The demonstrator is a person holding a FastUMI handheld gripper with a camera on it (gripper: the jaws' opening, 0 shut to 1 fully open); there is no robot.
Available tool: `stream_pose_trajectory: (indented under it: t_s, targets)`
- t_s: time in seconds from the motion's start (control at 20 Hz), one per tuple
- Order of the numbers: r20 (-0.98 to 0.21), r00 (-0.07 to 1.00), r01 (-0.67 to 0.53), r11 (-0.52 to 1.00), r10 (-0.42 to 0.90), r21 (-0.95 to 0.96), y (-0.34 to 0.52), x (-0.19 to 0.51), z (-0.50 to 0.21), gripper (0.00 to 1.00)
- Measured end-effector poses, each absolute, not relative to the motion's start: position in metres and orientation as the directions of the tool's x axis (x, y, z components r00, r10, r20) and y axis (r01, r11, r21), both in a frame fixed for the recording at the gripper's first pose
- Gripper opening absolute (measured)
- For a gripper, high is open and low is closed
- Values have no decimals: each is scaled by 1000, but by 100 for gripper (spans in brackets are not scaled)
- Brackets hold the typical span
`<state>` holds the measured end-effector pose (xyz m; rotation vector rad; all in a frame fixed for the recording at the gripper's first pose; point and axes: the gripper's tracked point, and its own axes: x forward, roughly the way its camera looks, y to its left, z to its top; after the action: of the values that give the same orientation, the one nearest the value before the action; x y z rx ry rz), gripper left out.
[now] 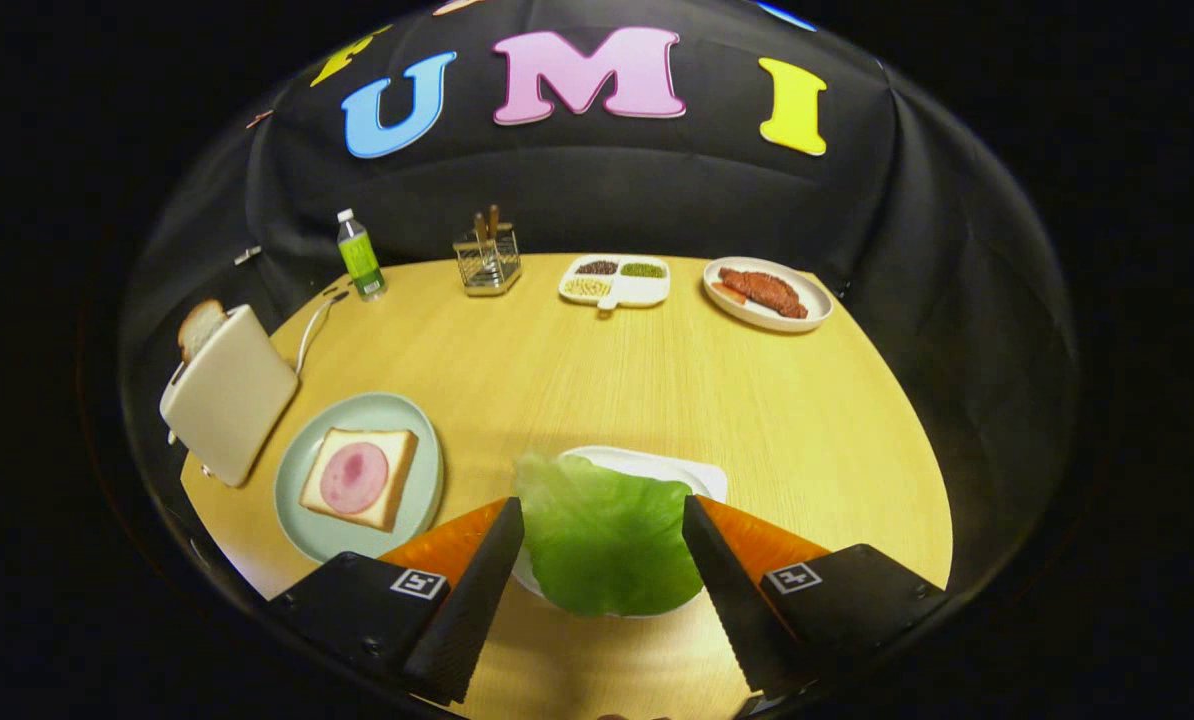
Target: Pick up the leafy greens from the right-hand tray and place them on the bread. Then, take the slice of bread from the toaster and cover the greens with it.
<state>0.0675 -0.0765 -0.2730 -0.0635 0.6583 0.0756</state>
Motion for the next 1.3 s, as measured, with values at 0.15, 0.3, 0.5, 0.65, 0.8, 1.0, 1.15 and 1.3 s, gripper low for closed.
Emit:
stream_pose_trajectory:
  t_s: [0.15,0.3,0.5,0.65,0.8,1.0,1.15,1.3]
  targets:
    - [-640,766,-109,993,52,-50,-82,75,-293,99]
    - [-673,737,-118,992,60,-41,-85,78,-311,100]
    - [-683,727,-153,986,70,-61,-86,73,-322,98]
    - [-692,718,-158,986,78,-53,-86,74,-324,97]
    - [-687,723,-155,986,72,-59,-88,77,-325,84]
    - [-684,725,-178,981,83,-70,-87,79,-325,49]
    - [-687,723,-159,985,72,-64,-89,78,-322,18]
    - [-689,718,-177,983,96,-47,-87,79,-324,8]
